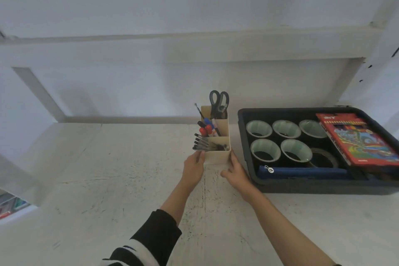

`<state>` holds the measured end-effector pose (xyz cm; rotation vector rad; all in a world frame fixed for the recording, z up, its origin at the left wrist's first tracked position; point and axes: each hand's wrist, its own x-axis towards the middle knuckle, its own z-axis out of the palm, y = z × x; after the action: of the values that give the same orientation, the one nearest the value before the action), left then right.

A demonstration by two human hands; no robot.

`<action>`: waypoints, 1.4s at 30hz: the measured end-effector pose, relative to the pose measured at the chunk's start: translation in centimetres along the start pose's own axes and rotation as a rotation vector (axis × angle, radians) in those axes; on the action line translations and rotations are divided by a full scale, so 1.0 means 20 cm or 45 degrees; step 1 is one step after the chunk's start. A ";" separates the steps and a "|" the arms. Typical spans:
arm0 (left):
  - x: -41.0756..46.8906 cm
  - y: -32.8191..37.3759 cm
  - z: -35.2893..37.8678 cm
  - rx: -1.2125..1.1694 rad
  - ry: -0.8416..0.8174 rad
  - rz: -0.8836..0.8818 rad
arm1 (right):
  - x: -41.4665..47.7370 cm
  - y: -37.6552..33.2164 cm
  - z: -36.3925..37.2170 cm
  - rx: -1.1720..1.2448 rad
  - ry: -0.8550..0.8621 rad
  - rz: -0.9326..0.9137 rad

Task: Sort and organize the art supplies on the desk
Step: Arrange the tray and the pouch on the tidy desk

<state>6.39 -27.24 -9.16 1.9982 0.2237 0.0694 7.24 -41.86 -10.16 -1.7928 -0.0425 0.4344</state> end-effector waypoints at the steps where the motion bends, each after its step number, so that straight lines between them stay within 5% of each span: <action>1: 0.00 0.00 0.01 0.003 0.005 0.002 | 0.00 0.01 -0.01 -0.006 0.006 -0.008; 12: -0.14 -0.12 -0.13 0.055 -0.028 0.014 | -0.16 -0.03 0.16 -0.401 0.071 0.054; 30: -1.01 -0.67 -1.72 0.044 1.378 -0.421 | -0.21 -0.66 1.57 -0.506 -0.741 -0.570; 35: -0.95 -0.55 -2.07 0.050 1.422 -0.362 | -0.20 -0.95 1.88 -0.394 -0.814 -0.602; 42: -0.71 -0.44 -2.36 -0.174 1.155 -0.379 | -0.07 -1.20 2.10 -0.109 -0.826 -0.233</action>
<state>-15.73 15.77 3.76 1.6544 1.0551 0.7795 -2.35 3.34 4.46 -1.6449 -0.6793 0.8729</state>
